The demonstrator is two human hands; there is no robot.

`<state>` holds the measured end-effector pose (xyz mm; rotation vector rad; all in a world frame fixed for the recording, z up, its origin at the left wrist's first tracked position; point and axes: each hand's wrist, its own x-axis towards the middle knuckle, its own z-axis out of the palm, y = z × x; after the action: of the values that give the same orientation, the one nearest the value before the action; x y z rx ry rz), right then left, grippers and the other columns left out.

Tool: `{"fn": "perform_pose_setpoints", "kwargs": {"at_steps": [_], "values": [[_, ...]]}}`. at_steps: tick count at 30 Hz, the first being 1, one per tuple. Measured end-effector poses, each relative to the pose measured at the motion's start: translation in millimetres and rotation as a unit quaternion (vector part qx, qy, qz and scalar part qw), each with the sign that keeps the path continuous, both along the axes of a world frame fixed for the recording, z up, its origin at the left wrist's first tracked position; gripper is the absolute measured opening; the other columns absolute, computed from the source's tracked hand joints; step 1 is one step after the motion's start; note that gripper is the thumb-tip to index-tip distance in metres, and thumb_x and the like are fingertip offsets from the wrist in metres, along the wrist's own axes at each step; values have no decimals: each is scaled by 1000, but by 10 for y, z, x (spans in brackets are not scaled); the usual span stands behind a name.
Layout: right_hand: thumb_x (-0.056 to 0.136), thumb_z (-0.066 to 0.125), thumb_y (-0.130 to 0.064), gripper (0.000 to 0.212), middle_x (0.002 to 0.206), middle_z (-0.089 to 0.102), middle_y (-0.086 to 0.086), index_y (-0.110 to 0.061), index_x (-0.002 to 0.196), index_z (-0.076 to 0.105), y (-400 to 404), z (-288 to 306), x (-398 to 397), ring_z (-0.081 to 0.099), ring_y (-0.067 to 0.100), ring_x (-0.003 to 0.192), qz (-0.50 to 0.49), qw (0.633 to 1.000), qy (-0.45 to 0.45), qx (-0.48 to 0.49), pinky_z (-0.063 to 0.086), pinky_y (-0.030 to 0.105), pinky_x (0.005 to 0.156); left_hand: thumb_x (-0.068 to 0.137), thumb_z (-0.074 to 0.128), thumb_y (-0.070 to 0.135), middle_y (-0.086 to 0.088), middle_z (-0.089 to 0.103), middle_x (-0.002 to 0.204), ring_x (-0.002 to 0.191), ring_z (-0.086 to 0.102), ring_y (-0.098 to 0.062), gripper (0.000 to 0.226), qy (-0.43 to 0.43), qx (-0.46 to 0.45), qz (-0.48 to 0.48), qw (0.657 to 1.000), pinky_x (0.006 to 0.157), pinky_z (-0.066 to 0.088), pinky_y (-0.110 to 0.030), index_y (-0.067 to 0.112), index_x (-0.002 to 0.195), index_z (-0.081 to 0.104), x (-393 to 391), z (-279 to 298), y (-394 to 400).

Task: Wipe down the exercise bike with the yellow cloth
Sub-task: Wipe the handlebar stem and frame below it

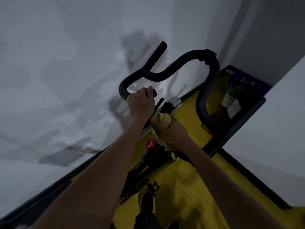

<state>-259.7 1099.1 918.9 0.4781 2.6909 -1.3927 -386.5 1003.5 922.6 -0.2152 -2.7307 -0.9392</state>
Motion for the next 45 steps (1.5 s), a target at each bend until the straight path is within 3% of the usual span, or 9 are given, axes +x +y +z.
{"fn": "perform_pose_setpoints", "kwargs": {"at_steps": [4, 8, 11, 15, 19, 26, 32, 39, 45], "values": [[79, 55, -83, 67, 90, 65, -12, -28, 117, 58, 359, -51, 513, 64, 6, 75, 141, 981, -38, 128, 54, 26, 62, 107, 25, 41, -7, 70, 106, 106, 59, -30, 50, 3, -1, -9, 1000, 100, 36, -40, 12, 113, 65, 24, -3, -15], [68, 39, -95, 81, 84, 62, -14, -32, 116, 56, 543, -34, 661, 59, 2, 73, 191, 949, -40, 249, 48, 23, 64, 107, 25, 41, -6, 70, 102, 103, 60, -28, 49, 5, -1, -7, 1000, 100, 36, -40, 14, 110, 65, 20, -1, -4], [84, 47, -80, 52, 74, 66, -9, -30, 93, 62, 332, 8, 413, 64, 5, 64, 139, 987, -41, 70, 53, 26, 57, 107, 23, 42, -5, 69, 99, 100, 60, -28, 50, 5, -7, -1, 1000, 99, 37, -41, 15, 107, 65, 22, 2, 3], [91, 53, -69, 63, 88, 74, 12, -9, 95, 72, 58, 9, -74, 70, 21, 76, -6, 995, -24, -100, 54, 32, 66, 107, 26, 41, -8, 70, 102, 102, 60, -30, 49, 2, -3, 1, 1000, 98, 38, -43, 12, 108, 65, 23, 5, 0], [92, 47, -72, 58, 74, 70, 4, -18, 83, 67, 127, -21, 84, 61, 9, 59, 60, 996, -15, -57, 49, 28, 58, 107, 26, 40, -8, 70, 101, 100, 60, -31, 49, 1, 3, -3, 1000, 96, 41, -45, 11, 107, 66, 37, 16, -23], [91, 52, -72, 29, 75, 65, -17, -44, 86, 60, 384, -1, 497, 63, 1, 69, 161, 983, -39, 76, 51, 23, 64, 107, 23, 42, -5, 68, 91, 95, 60, -30, 52, 7, 5, 3, 1000, 95, 42, -46, 13, 102, 66, 30, -16, -1], [92, 56, -65, 58, 68, 63, 9, -12, 70, 60, 18, 0, -118, 59, 18, 59, -45, 996, -7, -83, 48, 34, 57, 107, 28, 39, -6, 70, 89, 91, 61, -28, 50, 20, 12, 12, 1000, 91, 45, -44, 12, 98, 68, 34, 21, 12], [92, 53, -69, 59, 57, 54, -1, -16, 65, 56, 7, -63, -36, 50, 7, 47, -57, 996, 16, -70, 34, 19, 45, 105, 28, 43, -3, 69, 80, 84, 63, -27, 51, 26, 23, 15, 999, 87, 48, -46, 15, 91, 69, 27, -26, -2], [90, 52, -72, 71, 78, 69, 12, -3, 87, 69, 13, -59, -37, 62, 18, 61, -64, 996, 27, -64, 40, 25, 50, 105, 29, 43, -3, 67, 77, 80, 63, -25, 52, 33, 33, 14, 999, 87, 49, -46, 13, 90, 69, 9, -45, -9]]}}
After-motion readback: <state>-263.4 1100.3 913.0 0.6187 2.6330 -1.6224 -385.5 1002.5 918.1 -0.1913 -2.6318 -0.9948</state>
